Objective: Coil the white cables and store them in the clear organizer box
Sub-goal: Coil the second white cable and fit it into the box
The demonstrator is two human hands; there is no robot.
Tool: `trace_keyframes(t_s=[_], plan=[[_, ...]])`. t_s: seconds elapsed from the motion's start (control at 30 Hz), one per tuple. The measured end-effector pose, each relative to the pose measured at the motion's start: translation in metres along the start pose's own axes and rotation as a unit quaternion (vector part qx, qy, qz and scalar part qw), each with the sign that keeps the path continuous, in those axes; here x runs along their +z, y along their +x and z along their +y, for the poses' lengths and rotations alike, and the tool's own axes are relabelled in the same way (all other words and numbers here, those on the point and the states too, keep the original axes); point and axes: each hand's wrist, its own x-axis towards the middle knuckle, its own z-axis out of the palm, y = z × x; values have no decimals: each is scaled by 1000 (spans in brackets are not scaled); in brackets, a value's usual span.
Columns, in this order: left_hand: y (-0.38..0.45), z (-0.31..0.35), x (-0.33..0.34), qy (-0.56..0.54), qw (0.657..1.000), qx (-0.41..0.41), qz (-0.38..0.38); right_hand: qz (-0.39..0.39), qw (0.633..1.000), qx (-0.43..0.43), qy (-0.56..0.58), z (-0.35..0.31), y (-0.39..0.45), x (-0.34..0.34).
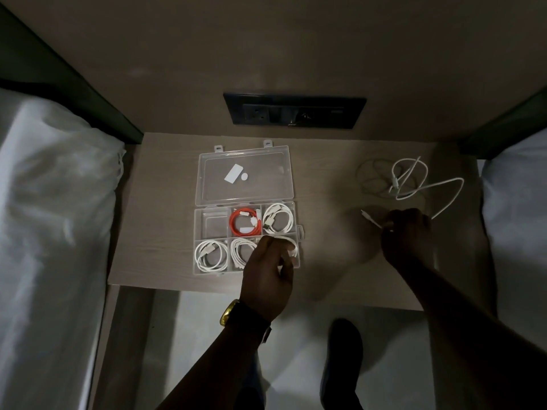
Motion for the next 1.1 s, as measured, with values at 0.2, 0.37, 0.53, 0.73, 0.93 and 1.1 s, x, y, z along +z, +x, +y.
trace_keyframes(t_s=[0.2,0.37,0.53,0.73,0.93,1.1], plan=[[24,44,19,-43,996,55,-57,-78,944,-320,-2,1,-31,-17],[45,83,23,-115,960,-33,-253,-20,903,-406,137,-2,-39,-58],[48,112,6,-653,607,-342,-298,20,927,-279,249,1,-27,-79],[85,118,-10,-794,551,-237,-95,-128,926,-293,201,-18,-63,-88],[91,114,1,-516,846,-132,-13,-198,893,-373,157,-26,-55,-143],[68,133,10,-413,887,-128,-164,-5,902,-391,182,-21,-9,-179]])
